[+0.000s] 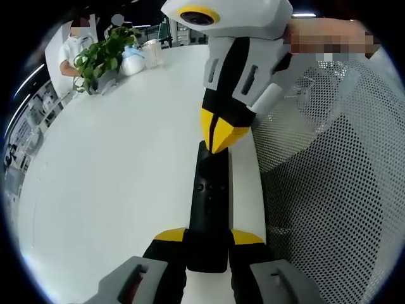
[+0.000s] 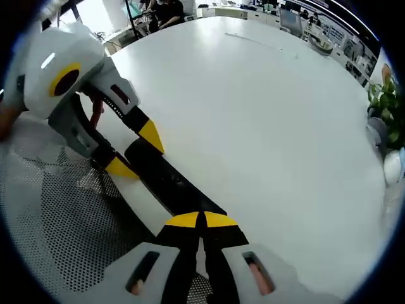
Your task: Press the specified remote control buttons in sequence, fully releasing each button before pressing the next.
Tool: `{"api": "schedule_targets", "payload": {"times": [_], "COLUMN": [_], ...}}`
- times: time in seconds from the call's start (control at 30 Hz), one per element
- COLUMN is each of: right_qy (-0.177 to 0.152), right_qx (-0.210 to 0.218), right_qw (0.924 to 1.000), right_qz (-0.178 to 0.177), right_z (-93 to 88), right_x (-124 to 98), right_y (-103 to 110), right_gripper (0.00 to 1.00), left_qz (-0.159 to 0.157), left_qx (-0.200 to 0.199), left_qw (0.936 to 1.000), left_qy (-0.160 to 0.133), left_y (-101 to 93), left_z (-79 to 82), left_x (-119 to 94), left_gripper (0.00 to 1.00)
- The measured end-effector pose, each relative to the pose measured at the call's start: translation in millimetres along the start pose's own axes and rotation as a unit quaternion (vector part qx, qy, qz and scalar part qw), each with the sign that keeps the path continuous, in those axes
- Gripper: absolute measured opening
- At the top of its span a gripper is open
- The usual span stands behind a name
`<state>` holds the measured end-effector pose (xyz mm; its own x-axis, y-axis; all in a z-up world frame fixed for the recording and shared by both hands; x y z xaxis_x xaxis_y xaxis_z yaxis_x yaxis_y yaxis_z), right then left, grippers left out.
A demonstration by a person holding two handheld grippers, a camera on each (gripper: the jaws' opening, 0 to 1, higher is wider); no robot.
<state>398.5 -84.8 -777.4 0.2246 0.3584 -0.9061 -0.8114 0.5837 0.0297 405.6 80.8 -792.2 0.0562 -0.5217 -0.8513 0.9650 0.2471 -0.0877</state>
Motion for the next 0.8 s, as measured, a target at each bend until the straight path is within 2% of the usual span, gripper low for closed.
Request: {"api": "schedule_targets", "payload": {"times": [0.17, 0.47, 0.8], "right_qy": [-0.005, 0.0, 0.009], "right_qx": [0.022, 0.028, 0.008], "right_qw": [0.9997, 0.9996, 0.9999], "right_qz": [0.005, 0.006, 0.001], "right_z": [-0.7, 0.7, 2.6], "right_x": [-0.3, -0.4, -1.0], "right_y": [-0.6, 0.1, 1.6], "right_gripper": [0.0, 0.0, 0.0], "left_qz": [-0.002, -0.005, -0.006], "left_qx": [0.002, 0.005, 0.009], "left_qw": [1.0, 1.0, 0.9999], "left_qy": [-0.001, -0.006, -0.006], "left_y": [0.0, 0.1, 0.0], "left_z": [0.5, -0.5, -0.3], "left_x": [0.1, -0.8, -0.9], "left_gripper": [0.25, 0.24, 0.24]}}
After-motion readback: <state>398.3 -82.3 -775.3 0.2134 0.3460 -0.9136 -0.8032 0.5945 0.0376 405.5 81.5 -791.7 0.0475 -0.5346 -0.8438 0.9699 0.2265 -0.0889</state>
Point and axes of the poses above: the point that each gripper's makers call its tool centre point, and the gripper's own axes: x roughly forward along the fingers, y roughly to its left, z roughly out of its top, the point moved 10 cm from there along -x, roughly backward along the fingers, and after that the axes turned 9 degrees about -x, right-handed, at the moved point
